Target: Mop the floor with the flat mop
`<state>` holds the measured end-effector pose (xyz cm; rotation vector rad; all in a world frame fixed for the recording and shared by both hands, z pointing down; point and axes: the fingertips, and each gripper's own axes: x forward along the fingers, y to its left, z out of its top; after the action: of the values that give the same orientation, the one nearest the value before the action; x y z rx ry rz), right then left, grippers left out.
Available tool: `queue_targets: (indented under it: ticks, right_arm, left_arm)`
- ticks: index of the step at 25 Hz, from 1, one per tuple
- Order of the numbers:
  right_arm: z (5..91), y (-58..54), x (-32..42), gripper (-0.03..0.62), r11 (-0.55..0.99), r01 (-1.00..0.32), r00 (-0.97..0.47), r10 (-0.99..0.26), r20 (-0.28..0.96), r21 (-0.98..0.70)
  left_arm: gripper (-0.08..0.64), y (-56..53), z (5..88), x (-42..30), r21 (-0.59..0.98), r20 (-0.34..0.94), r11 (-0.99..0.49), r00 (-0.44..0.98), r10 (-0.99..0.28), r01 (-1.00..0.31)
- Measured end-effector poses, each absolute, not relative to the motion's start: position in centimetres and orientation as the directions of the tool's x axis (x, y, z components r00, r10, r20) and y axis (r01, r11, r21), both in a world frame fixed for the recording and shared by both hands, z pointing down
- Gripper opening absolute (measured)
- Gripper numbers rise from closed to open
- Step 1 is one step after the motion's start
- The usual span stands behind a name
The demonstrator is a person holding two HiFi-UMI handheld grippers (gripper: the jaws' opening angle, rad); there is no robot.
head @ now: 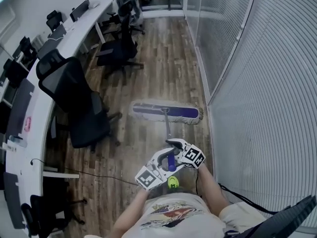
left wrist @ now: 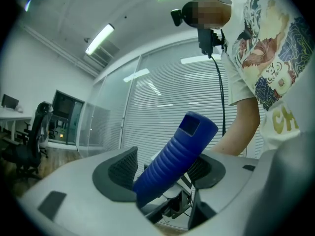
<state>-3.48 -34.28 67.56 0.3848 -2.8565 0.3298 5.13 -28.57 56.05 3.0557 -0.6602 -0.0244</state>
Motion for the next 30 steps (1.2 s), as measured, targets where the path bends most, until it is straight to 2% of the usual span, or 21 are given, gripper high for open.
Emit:
queue_targets:
  ticks: [6,13,17,24,30]
  right_arm:
    - [69.6,-37.8,-0.6,0.233,0.952,-0.251,-0.937,-0.192,0.292,-0.177]
    - [66.5,-40.9,-0.2,0.233,0.937,-0.280,-0.946,-0.232,0.229,-0.210]
    - [66.4,-42.7,-0.5,0.233,0.932,-0.292,-0.945,-0.247,0.213,-0.215]
    - [66.7,-44.5,-1.4,0.233,0.935,-0.292,-0.934,-0.234,0.270,-0.201]
    - [66.1,-47.5,-2.4,0.233,0.925,-0.314,-0.933,-0.259,0.250,-0.215]
  left_arm:
    - [0.267,-32.3,58.8,8.1,0.044,0.030,-0.896,0.897,-0.441,-0.442]
    - [0.267,-35.4,55.2,8.3,0.048,-0.042,-0.891,0.890,-0.454,-0.452]
    - [0.267,-37.1,55.4,7.9,0.036,-0.043,-0.904,0.903,-0.428,-0.427]
    - [0.267,-38.7,56.0,7.4,0.023,0.039,-0.932,0.932,-0.360,-0.361]
    - [0.265,-41.5,55.5,6.4,0.008,0.081,-0.938,0.935,-0.345,-0.346]
